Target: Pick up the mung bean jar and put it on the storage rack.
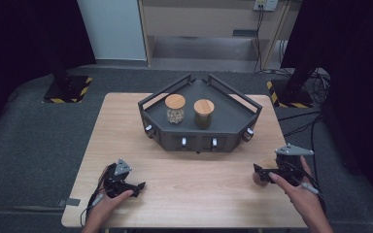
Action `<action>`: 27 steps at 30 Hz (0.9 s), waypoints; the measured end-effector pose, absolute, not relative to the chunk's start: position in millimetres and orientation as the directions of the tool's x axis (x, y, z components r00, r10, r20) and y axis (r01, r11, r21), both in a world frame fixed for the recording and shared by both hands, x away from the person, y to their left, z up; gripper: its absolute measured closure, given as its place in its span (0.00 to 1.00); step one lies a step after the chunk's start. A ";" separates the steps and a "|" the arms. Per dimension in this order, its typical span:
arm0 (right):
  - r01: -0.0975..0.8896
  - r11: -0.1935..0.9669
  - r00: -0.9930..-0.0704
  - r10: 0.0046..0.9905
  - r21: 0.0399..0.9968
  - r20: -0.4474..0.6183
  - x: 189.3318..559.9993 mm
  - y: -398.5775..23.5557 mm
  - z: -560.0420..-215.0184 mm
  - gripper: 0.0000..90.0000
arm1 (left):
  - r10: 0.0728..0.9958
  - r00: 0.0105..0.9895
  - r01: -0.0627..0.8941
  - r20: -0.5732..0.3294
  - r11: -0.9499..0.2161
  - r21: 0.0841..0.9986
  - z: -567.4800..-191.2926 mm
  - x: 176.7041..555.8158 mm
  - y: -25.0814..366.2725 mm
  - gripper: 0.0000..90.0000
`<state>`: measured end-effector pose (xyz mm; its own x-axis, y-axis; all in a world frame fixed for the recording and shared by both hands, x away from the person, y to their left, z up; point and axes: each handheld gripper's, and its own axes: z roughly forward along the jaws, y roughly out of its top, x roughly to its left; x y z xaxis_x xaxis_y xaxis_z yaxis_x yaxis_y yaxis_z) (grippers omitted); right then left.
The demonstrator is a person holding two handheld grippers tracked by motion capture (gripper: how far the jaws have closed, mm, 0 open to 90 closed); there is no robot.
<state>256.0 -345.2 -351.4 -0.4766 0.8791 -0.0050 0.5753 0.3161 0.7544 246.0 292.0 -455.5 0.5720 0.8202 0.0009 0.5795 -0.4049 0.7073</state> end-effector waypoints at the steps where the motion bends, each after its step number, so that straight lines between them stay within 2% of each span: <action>1: 0.577 0.313 -0.475 0.880 0.754 -0.002 255.2 -346.2 -352.4 0.05 | 0.820 0.572 0.580 0.001 -0.405 0.707 -455.5 246.0 292.0 0.00; 27: 0.616 0.274 -0.426 0.905 0.739 0.019 236.3 -368.4 -375.6 0.05 | 0.821 0.571 0.580 0.001 -0.405 0.707 -455.5 245.9 291.9 0.00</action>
<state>236.3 -368.4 -375.6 -0.4260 0.9045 0.0193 0.6159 0.2743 0.7385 245.9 291.9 -455.5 0.5715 0.8206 0.0011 0.5797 -0.4046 0.7073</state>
